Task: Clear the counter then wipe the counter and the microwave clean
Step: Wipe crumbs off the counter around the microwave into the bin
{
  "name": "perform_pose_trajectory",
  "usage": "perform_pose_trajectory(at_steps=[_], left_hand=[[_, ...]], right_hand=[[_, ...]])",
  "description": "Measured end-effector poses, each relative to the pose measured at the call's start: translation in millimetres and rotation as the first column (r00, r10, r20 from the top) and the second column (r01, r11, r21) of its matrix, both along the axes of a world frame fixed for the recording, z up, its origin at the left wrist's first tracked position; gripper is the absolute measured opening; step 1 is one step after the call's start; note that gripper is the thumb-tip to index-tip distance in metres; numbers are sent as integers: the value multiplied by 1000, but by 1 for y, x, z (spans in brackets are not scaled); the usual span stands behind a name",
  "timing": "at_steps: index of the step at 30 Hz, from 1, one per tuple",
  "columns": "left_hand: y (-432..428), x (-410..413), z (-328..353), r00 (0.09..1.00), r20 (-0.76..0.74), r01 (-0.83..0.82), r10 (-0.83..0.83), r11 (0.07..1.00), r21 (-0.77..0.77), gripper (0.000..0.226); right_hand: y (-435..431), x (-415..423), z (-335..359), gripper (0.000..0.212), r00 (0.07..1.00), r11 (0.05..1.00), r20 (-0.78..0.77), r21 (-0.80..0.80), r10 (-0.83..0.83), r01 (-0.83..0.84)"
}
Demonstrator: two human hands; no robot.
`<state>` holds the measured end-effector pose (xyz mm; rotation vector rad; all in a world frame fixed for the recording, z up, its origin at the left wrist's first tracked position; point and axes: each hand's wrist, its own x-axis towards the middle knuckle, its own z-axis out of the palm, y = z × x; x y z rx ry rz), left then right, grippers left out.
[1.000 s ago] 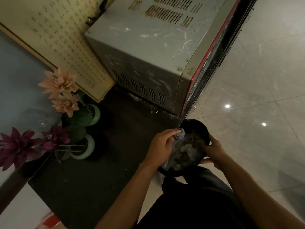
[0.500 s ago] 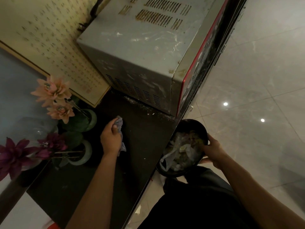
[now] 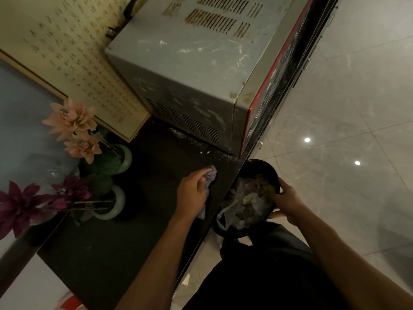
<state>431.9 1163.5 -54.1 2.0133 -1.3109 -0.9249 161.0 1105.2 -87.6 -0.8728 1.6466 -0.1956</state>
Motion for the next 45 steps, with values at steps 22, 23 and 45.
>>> perform_pose_trajectory(at_steps=[22,23,45], left_hand=[[-12,34,41,904,-74,-427,422,899,-96,37],[-16,46,40,890,-53,-455,452,884,-110,37],[-158,145,-9,823,115,-549,556,831,-94,27]], right_hand=[[2,-2,-4,69,1000,999,3,25,-21,20],[1,-3,-6,71,1000,1000,-11,22,-13,14],[-8,-5,-12,73,996,996,-47,-24,81,-83]])
